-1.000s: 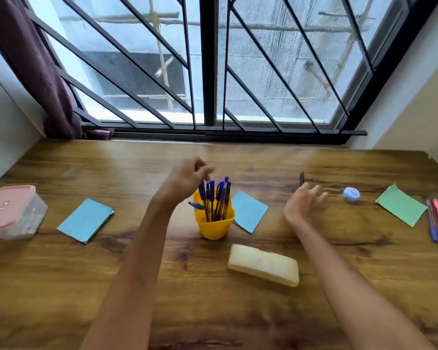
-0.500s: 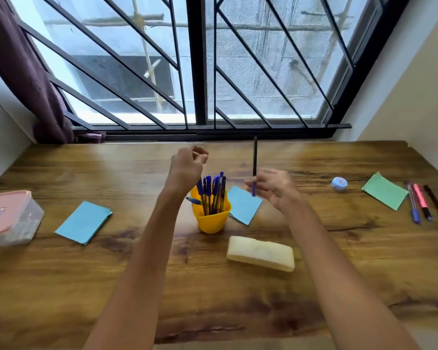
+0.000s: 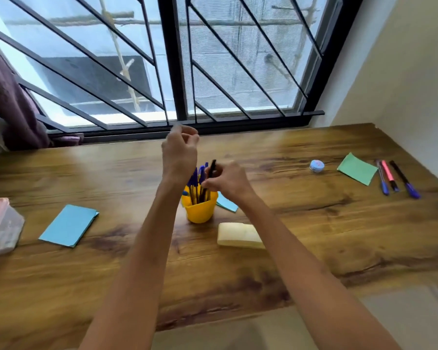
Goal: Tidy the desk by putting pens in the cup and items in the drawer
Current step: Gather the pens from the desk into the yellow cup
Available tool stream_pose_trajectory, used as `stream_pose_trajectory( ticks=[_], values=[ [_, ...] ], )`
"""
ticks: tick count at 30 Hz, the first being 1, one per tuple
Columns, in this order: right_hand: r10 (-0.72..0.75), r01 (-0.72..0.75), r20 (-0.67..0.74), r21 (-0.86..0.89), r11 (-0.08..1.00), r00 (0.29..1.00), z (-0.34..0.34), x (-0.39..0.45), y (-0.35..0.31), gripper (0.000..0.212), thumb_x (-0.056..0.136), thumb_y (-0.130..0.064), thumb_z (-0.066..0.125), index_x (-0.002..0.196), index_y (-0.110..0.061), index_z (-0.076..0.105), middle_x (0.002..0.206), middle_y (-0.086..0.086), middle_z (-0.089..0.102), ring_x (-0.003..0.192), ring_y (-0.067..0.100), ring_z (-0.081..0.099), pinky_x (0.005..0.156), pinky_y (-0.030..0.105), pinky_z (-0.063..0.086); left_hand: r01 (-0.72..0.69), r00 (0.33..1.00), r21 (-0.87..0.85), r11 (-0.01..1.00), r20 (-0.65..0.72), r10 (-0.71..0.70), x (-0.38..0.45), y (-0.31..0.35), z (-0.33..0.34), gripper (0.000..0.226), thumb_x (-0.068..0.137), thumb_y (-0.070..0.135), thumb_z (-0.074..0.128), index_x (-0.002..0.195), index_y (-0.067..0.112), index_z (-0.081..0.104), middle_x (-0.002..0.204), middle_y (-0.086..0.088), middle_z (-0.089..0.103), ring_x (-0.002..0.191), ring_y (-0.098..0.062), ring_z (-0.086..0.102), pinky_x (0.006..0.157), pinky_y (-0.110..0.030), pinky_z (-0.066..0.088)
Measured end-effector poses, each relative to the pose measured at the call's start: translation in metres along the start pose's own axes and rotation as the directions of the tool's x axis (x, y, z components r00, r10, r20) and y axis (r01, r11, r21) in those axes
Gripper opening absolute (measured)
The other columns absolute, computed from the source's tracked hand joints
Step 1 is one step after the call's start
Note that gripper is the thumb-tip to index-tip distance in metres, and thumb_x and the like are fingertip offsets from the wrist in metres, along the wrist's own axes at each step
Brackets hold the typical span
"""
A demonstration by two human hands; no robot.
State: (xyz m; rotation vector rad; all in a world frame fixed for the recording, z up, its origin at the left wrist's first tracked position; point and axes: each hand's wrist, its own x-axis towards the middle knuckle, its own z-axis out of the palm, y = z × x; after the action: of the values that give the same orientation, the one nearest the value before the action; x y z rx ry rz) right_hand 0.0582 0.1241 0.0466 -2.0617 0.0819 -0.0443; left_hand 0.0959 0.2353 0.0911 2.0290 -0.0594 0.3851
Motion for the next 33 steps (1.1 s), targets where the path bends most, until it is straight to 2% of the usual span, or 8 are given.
stream_pose_trajectory(
  ticks=[3,6,11,17,20,26,29,33],
  values=[
    [-0.056,0.054,-0.026,-0.062,0.997,0.998,-0.014,0.0,-0.002,0.042,0.069,-0.012,0.08,0.109,-0.003,0.07,0.089,0.013,0.073,0.08,0.02,0.067,0.083,0.039,0.055,-0.041,0.985,0.083,0.996,-0.162,0.054,0.001,0.015,0.014,0.017,0.093,0.02,0.057,0.104,0.009,0.063,0.1,-0.01,0.067,0.098,-0.025,0.06,0.084,-0.035,0.05],
    [-0.003,0.007,-0.171,0.022,1.0,0.985,-0.054,-0.001,0.017,0.044,0.074,-0.013,0.078,0.115,-0.002,0.067,0.093,0.015,0.072,0.086,0.027,0.069,0.082,0.044,0.056,-0.105,0.974,0.061,0.993,-0.194,0.115,-0.003,0.046,0.048,0.017,0.09,0.02,0.055,0.102,0.011,0.062,0.099,-0.011,0.067,0.1,-0.029,0.058,0.085,-0.035,0.046],
    [0.164,-0.137,-0.458,0.092,0.986,0.874,-0.161,-0.011,0.09,0.013,0.08,-0.009,0.069,0.092,-0.005,0.072,0.08,0.009,0.071,0.077,0.023,0.069,0.078,0.044,0.057,-0.183,0.983,-0.117,0.976,-0.007,0.183,-0.032,0.105,0.148,0.013,0.087,0.013,0.056,0.097,0.01,0.065,0.09,-0.01,0.068,0.091,-0.026,0.061,0.077,-0.03,0.044],
    [0.321,-0.361,-0.653,0.078,0.929,0.686,-0.289,-0.019,0.188,0.011,0.08,-0.01,0.066,0.084,-0.003,0.074,0.081,0.012,0.072,0.079,0.025,0.067,0.075,0.037,0.055,-0.089,0.918,-0.17,0.981,0.369,0.147,-0.083,0.144,0.3,0.014,0.087,0.005,0.053,0.097,0.006,0.063,0.092,-0.014,0.068,0.087,-0.029,0.063,0.071,-0.031,0.043],
    [0.382,-0.446,-0.68,0.09,0.891,0.626,-0.338,-0.024,0.221,0.013,0.085,-0.013,0.063,0.087,-0.005,0.073,0.085,0.009,0.071,0.077,0.022,0.063,0.063,0.027,0.046,-0.005,0.849,-0.097,0.995,0.526,0.056,-0.104,0.152,0.364,0.014,0.089,0.011,0.057,0.101,0.007,0.062,0.101,-0.012,0.066,0.096,-0.028,0.062,0.079,-0.035,0.05],
    [0.455,-0.595,-0.704,0.058,0.802,0.545,-0.402,-0.018,0.268,0.018,0.091,-0.014,0.059,0.098,-0.003,0.071,0.103,0.013,0.07,0.099,0.027,0.064,0.071,0.023,0.037,-0.04,0.775,0.185,0.982,0.626,-0.086,-0.123,0.16,0.444,0.02,0.094,0.015,0.047,0.104,0.003,0.061,0.108,-0.017,0.065,0.099,-0.035,0.06,0.072,-0.035,0.043],
    [0.498,-0.645,-0.658,0.025,0.764,0.565,-0.412,-0.01,0.283,0.022,0.09,-0.019,0.06,0.097,-0.002,0.071,0.103,0.015,0.07,0.097,0.03,0.064,0.07,0.025,0.038,-0.071,0.787,0.31,0.948,0.602,-0.138,-0.131,0.161,0.464,0.018,0.096,0.013,0.046,0.102,0.003,0.059,0.103,-0.015,0.065,0.094,-0.033,0.062,0.065,-0.034,0.04],
    [0.526,-0.667,-0.596,-0.021,0.745,0.606,-0.411,0.01,0.298,0.026,0.088,-0.033,0.064,0.076,-0.01,0.06,0.09,0.013,0.067,0.089,0.03,0.065,0.065,0.029,0.041,-0.15,0.793,0.41,0.9,0.593,-0.138,-0.134,0.158,0.486,0.013,0.094,0.008,0.051,0.103,0.004,0.059,0.101,-0.013,0.066,0.091,-0.03,0.065,0.064,-0.033,0.045]
  ],
)
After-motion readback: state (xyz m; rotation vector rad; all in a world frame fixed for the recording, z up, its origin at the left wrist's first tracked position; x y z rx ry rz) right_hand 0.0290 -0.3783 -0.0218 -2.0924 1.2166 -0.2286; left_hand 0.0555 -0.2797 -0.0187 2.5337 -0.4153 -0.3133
